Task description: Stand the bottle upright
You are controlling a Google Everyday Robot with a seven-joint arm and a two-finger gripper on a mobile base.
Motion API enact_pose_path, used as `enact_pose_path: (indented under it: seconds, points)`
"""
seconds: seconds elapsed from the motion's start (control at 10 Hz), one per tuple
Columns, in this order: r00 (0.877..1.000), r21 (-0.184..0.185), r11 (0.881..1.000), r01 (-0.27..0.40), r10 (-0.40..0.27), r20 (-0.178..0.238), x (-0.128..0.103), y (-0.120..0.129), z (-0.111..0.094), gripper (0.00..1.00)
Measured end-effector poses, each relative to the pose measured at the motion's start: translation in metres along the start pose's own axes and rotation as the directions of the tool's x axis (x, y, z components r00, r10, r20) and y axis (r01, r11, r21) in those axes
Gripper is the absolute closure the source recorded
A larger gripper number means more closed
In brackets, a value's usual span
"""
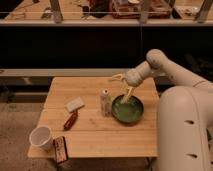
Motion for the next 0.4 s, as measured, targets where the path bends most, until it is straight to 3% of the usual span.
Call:
enact_pose_path:
  seconds: [0.1,0.4]
  points:
    - [1.000,-0.006,1.000,-0.001,0.001,-0.005,0.0029,0.0045,-0.0126,0.20]
    - [1.000,-0.038,0.999,-0.029,0.029,0.007,0.0108,-0.0012,-0.0134,0.20]
